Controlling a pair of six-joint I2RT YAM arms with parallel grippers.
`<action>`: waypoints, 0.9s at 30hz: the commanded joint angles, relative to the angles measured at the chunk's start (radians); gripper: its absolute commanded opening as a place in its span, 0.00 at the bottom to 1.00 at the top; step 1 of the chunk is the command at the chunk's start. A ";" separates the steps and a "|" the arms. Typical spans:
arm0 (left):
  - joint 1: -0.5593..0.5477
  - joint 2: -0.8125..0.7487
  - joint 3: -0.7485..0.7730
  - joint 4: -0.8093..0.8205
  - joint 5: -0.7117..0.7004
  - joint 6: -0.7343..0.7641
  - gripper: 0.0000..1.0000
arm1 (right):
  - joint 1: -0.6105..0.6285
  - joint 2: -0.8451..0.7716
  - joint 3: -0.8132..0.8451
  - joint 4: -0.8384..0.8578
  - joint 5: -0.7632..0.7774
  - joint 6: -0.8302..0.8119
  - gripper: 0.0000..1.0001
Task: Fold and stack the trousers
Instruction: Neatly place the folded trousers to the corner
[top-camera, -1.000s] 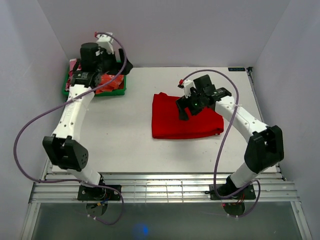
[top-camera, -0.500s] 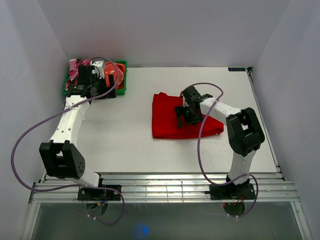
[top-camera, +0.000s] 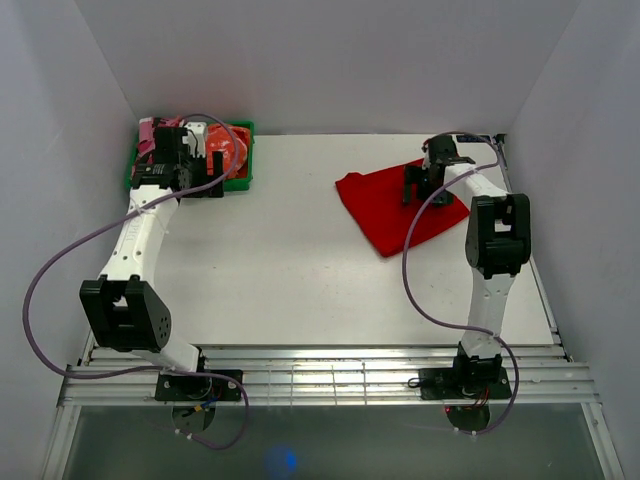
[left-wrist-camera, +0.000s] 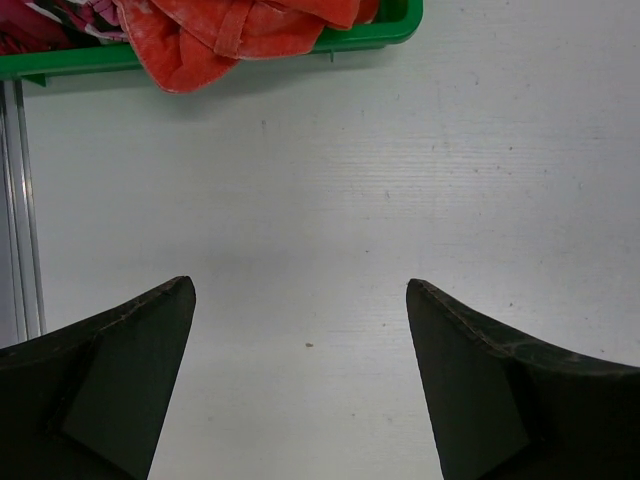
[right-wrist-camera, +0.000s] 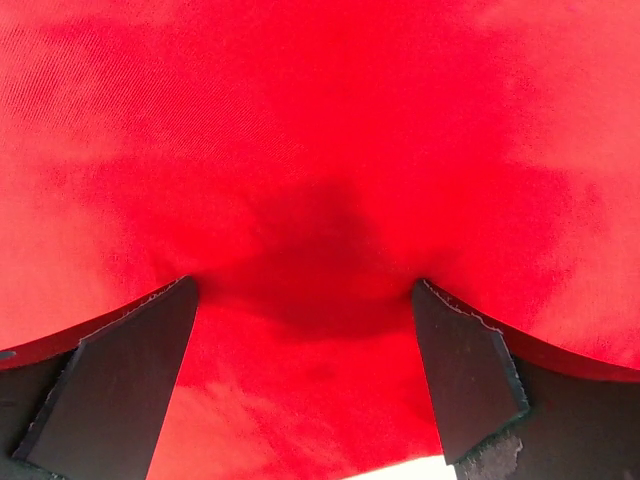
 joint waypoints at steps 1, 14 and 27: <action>0.011 0.046 0.064 -0.051 -0.009 0.021 0.98 | -0.082 0.139 0.001 -0.074 0.088 -0.071 0.94; 0.020 0.098 0.175 -0.121 0.029 0.047 0.98 | -0.200 0.134 0.125 -0.158 -0.104 -0.110 0.96; 0.020 0.088 0.206 -0.158 0.145 0.067 0.98 | -0.197 -0.045 0.133 -0.266 -0.173 -0.845 0.90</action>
